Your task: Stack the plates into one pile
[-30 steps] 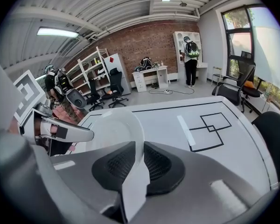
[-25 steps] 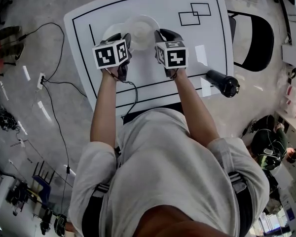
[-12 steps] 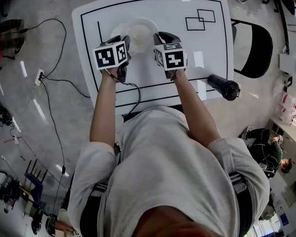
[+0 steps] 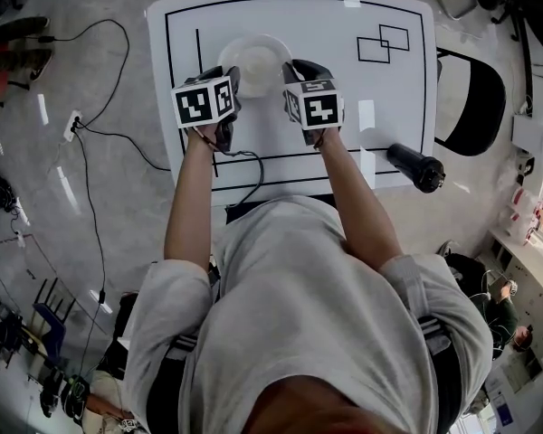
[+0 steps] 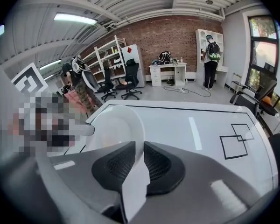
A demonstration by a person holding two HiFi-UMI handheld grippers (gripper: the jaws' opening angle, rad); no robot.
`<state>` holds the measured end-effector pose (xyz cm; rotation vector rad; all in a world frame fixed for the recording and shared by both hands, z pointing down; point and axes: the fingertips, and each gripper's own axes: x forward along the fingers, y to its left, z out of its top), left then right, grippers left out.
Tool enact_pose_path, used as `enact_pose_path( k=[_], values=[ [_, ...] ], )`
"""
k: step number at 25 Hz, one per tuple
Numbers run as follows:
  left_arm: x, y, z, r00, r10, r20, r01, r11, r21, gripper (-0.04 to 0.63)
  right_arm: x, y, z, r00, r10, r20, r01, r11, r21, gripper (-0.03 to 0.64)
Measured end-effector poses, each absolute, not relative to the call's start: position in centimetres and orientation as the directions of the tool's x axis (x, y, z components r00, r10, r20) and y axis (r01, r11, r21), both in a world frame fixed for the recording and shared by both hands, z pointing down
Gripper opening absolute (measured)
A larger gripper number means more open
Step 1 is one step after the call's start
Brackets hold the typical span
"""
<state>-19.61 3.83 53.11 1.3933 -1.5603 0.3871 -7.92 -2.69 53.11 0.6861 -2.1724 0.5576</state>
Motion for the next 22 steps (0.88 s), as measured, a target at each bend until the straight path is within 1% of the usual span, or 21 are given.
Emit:
enact_pose_path(
  k=[22],
  values=[
    [-21.4, 4.8, 55.2, 0.105, -0.541, 0.835, -0.875, 0.348, 0.336, 0.112, -10.1, -2.3, 55.2, -0.546, -0.238, 0.803, -0.6, 0.781, -0.176, 0.06]
  ],
)
